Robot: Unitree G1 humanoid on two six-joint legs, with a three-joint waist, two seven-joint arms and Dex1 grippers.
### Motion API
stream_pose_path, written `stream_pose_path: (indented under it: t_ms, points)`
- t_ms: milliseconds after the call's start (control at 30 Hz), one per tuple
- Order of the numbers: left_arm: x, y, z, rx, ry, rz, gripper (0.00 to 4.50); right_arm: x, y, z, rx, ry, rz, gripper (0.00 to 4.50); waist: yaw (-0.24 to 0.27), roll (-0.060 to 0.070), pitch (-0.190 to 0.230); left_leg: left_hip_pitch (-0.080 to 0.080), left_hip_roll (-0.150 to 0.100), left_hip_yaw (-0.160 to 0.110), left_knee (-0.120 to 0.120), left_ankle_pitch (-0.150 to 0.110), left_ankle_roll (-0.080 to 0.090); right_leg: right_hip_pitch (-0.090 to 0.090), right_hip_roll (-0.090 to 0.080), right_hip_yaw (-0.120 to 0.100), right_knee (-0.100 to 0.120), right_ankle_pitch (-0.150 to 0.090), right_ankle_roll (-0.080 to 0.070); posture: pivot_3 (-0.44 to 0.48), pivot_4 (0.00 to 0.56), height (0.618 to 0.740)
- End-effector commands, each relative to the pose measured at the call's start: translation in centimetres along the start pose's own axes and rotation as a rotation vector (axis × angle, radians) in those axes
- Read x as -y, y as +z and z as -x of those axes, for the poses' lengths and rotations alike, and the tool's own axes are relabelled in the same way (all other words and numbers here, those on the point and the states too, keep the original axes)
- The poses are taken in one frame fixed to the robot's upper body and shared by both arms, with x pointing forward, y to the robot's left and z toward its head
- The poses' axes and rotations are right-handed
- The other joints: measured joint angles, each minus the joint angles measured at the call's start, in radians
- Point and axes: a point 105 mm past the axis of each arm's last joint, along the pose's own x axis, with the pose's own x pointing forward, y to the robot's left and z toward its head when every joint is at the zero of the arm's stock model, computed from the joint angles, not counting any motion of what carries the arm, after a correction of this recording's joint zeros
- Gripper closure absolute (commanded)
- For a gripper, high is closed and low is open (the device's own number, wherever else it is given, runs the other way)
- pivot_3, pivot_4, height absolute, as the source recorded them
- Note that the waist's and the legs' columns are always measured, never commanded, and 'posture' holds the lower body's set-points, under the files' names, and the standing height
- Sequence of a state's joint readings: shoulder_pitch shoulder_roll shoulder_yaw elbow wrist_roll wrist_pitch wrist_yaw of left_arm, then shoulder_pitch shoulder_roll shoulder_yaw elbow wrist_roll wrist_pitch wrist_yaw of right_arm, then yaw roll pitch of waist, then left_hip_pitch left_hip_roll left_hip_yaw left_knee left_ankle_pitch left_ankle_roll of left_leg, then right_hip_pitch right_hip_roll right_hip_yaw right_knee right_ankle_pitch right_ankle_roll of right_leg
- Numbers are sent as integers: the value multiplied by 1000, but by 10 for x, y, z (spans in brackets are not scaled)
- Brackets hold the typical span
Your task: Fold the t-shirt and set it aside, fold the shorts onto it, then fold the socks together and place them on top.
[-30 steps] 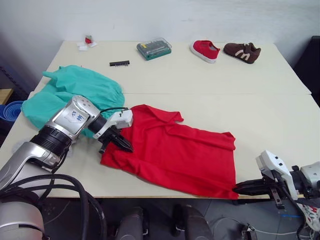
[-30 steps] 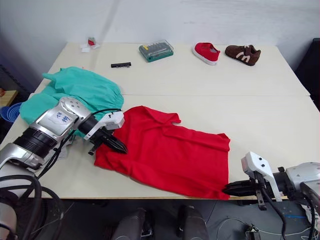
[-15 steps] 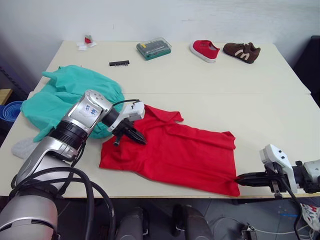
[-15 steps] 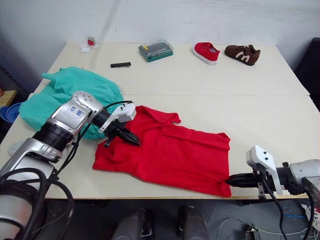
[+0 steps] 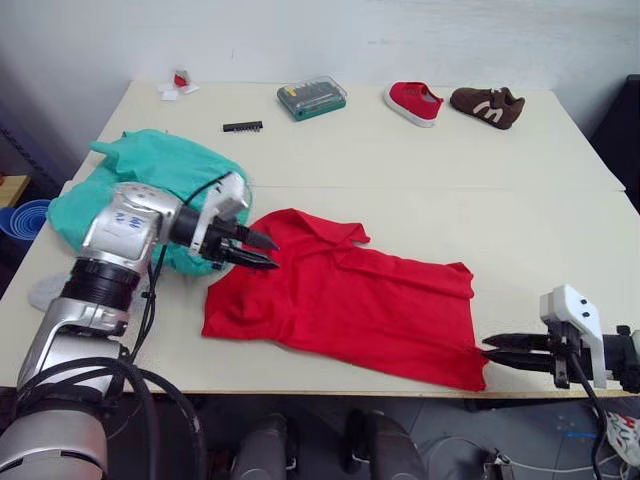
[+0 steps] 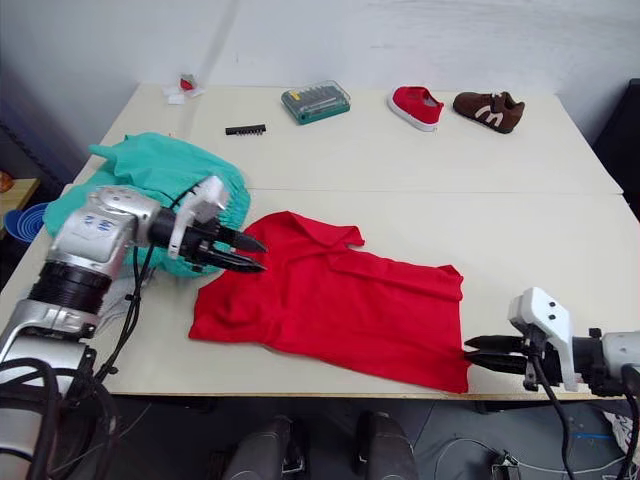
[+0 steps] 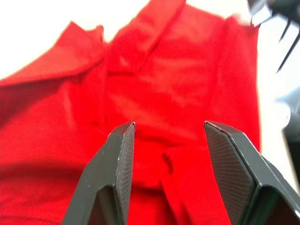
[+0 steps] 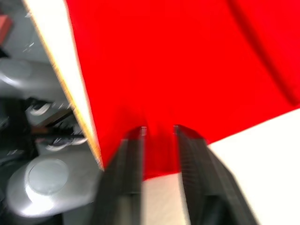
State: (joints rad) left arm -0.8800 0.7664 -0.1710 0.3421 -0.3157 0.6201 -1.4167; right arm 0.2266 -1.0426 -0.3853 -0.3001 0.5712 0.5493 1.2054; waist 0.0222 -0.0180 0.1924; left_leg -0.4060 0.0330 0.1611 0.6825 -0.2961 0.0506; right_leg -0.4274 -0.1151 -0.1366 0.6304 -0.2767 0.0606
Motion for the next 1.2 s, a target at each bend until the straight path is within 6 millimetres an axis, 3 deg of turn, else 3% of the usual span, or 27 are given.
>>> stream_pose_path:
  t_ms: [33, 100, 200, 300, 400, 500, 667, 1000, 1100, 1200]
  points:
    - [7, 0, 6, 27, 23, -21, 1547, -1, 4, 0, 11, -30, 49, 1891, 0, 0, 0, 0, 0, 0, 0, 0, 0, 0, 0, 0, 0, 0, 0, 0, 150, 740]
    - [9, -3, 7, 29, 35, -23, 956, 1, 5, -2, 18, -56, 76, 1202, 0, 0, 0, 0, 0, 0, 0, 0, 0, 0, 0, 0, 0, 0, 0, 0, 150, 740]
    - [21, 1, 16, 57, 15, -22, 55, 0, 28, -1, 101, -81, 113, 1197, -1, 0, 0, 0, 0, 0, 0, 0, 0, 0, 0, 0, 0, 0, 0, 0, 150, 740]
    - [34, -8, 30, 8, 28, -46, 55, -17, 48, -8, 159, -53, 166, 1197, -7, 0, 0, 0, 1, 0, -1, 0, -1, -1, 0, 1, 0, 0, 0, 0, 150, 740]
    - [44, -13, 35, 3, 35, -62, 0, -34, 60, -20, 203, -17, 193, 1778, -9, 1, 0, 1, 2, 0, -3, -1, -4, -1, 0, 0, 1, -2, -2, 0, 150, 740]
    - [57, -10, 23, 50, -16, -76, 0, -50, 63, -40, 205, 27, 234, 2868, -3, 0, 0, 1, 2, 0, -2, -1, -4, 0, 0, 0, 1, -2, -3, 0, 150, 740]
    - [77, -24, -1, -17, -137, -127, 1173, -60, 50, -67, 143, 57, 312, 4421, 2, 1, 0, 1, 0, -2, -2, -4, -8, 0, 0, 2, -2, -1, -1, 0, 150, 740]
    - [66, -64, -30, -218, -155, -240, 4386, -55, 34, -96, 70, 53, 369, 4500, 0, 1, 0, 0, 0, 0, -2, -1, -3, -1, 1, 1, -1, -1, -2, 0, 150, 740]
    - [60, -80, -27, -305, -152, -250, 4453, -53, 21, -98, 8, 55, 378, 4500, 0, 1, 0, 0, 0, 0, -2, -1, -3, -1, 1, 1, -1, -1, -2, 0, 150, 740]
    - [40, -104, -12, -418, -60, -293, 4453, -46, -2, -92, -71, 31, 381, 4500, 0, 0, 0, 0, 0, 0, -2, -2, -2, -1, 1, 1, -2, -1, -2, 0, 150, 740]
